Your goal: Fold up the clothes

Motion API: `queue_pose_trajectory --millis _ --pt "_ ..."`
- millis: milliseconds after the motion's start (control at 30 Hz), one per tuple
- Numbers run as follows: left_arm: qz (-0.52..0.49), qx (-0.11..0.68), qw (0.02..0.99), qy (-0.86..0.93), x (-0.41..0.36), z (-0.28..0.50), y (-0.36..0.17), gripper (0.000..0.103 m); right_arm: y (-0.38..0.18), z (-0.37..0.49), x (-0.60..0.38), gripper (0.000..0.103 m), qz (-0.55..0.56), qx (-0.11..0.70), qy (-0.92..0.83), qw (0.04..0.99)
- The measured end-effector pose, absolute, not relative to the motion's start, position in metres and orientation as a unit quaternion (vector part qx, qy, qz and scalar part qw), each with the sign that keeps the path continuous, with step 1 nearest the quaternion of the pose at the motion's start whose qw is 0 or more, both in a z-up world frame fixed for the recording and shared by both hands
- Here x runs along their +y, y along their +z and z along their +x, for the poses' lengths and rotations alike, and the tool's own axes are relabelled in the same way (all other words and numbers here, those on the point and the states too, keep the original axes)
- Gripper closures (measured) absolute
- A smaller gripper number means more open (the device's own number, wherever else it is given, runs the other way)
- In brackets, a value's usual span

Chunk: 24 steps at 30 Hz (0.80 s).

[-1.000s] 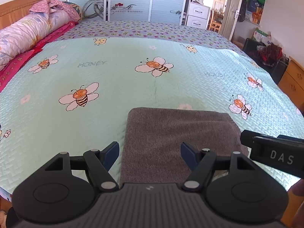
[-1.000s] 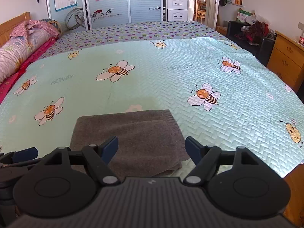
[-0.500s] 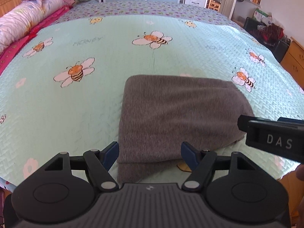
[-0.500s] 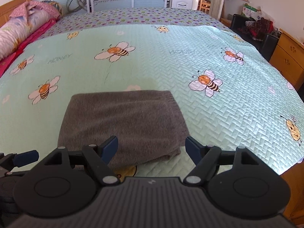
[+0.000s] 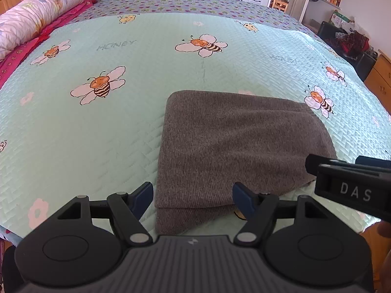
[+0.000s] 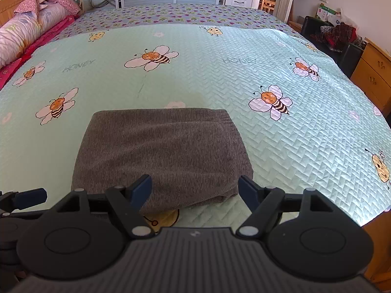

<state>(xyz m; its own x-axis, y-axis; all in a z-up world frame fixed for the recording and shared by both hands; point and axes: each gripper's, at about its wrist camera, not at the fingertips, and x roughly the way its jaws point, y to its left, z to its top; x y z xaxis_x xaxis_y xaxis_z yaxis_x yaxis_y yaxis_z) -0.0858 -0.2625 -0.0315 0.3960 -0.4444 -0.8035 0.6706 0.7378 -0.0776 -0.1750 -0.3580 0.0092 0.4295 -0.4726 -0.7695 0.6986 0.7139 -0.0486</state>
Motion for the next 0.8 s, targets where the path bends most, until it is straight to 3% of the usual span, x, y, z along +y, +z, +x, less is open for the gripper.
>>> queue_pose_trajectory --millis 800 --pt "0.127 0.437 0.823 -0.340 -0.2613 -0.0842 -0.0308 0.029 0.0117 -0.1728 -0.3538 0.024 0.132 0.402 -0.347 0.837"
